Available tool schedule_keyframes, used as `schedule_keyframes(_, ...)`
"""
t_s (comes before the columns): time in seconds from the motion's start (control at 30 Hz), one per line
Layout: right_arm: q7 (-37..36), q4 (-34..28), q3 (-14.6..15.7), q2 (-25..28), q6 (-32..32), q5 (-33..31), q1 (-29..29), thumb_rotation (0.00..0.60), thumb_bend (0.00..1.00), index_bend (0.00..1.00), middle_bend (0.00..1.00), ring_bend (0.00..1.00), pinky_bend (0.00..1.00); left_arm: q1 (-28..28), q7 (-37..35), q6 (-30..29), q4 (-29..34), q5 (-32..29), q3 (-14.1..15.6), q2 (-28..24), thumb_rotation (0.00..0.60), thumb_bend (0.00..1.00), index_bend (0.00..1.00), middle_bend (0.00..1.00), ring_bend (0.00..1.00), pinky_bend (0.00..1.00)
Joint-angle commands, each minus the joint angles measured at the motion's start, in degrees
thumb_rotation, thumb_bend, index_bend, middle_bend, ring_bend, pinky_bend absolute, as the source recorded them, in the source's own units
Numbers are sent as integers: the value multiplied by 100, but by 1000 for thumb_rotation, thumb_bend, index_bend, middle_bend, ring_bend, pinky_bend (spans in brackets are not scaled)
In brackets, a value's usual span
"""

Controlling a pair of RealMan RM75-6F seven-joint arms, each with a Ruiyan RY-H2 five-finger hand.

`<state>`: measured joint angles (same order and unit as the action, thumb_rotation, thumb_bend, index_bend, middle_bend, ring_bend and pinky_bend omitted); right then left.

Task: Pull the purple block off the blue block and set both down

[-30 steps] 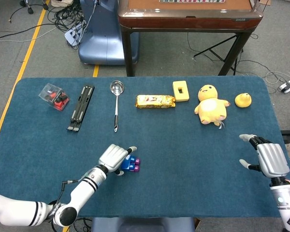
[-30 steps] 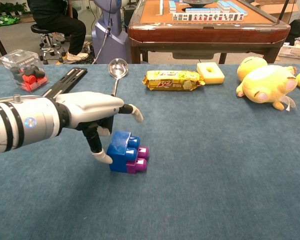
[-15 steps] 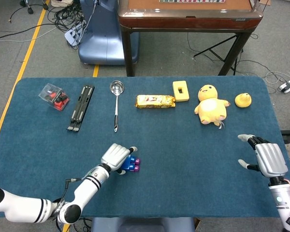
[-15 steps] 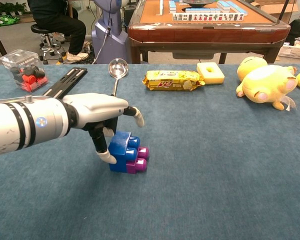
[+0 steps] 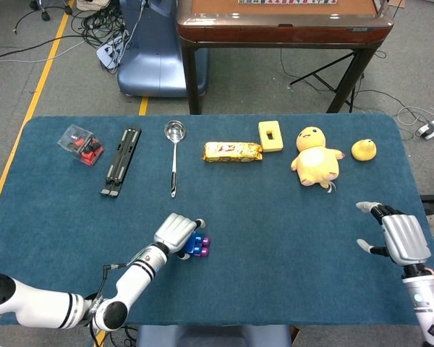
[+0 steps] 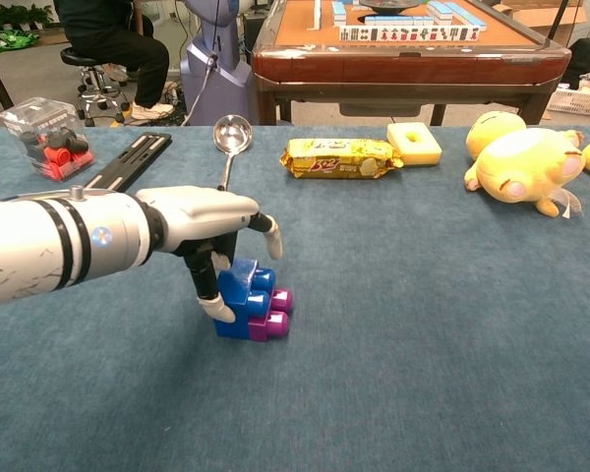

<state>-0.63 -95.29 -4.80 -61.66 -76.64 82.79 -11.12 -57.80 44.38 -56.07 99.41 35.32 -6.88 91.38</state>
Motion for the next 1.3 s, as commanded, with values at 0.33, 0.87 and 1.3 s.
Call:
schedule_keyframes(0.33,-16,43,10,-44,37,-18,-13,600,25,294,362,368,525,-80,-125,-83,-110,-137,36,68,600,0,376,1000,992,1000)
schedule_keyframes(0.87,-59,127,28,-126,86,-12,-40,600,25,293,362,368,525,-75,-214,-193,-249,-78,128,140,600,0,425,1000,994,1000)
schedule_keyframes(1.3,-86,155,33,-172,123,8,-73,600,25,294,362,368,525,-41,-248,-263,-287,57,152,192,600,0,529,1000,998,1000)
